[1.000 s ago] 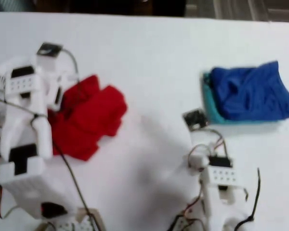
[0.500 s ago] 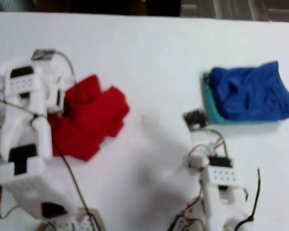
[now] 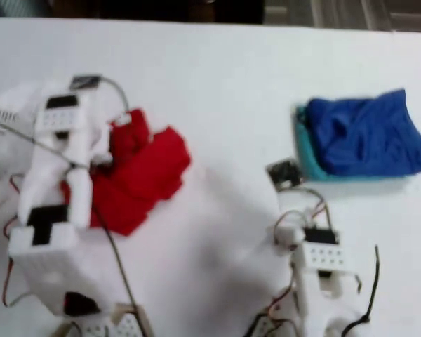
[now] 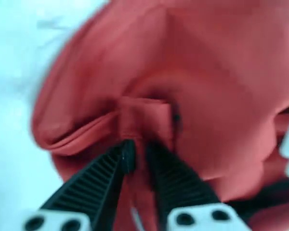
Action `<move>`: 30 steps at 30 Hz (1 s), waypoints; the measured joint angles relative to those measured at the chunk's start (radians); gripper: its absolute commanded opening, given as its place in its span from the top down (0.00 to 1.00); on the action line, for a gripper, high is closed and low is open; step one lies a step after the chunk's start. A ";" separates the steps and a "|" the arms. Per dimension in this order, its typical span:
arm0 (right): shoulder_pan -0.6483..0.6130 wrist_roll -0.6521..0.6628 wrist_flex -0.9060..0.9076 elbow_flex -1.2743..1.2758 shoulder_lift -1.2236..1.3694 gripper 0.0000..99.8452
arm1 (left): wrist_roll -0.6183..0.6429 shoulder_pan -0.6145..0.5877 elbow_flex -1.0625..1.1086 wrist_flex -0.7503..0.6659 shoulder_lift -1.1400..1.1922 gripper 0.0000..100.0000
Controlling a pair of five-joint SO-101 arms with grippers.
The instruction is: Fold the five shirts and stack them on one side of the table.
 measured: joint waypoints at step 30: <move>-0.324 -0.083 0.178 -0.605 0.485 0.96 | -0.057 -0.267 -0.608 0.308 -0.129 0.97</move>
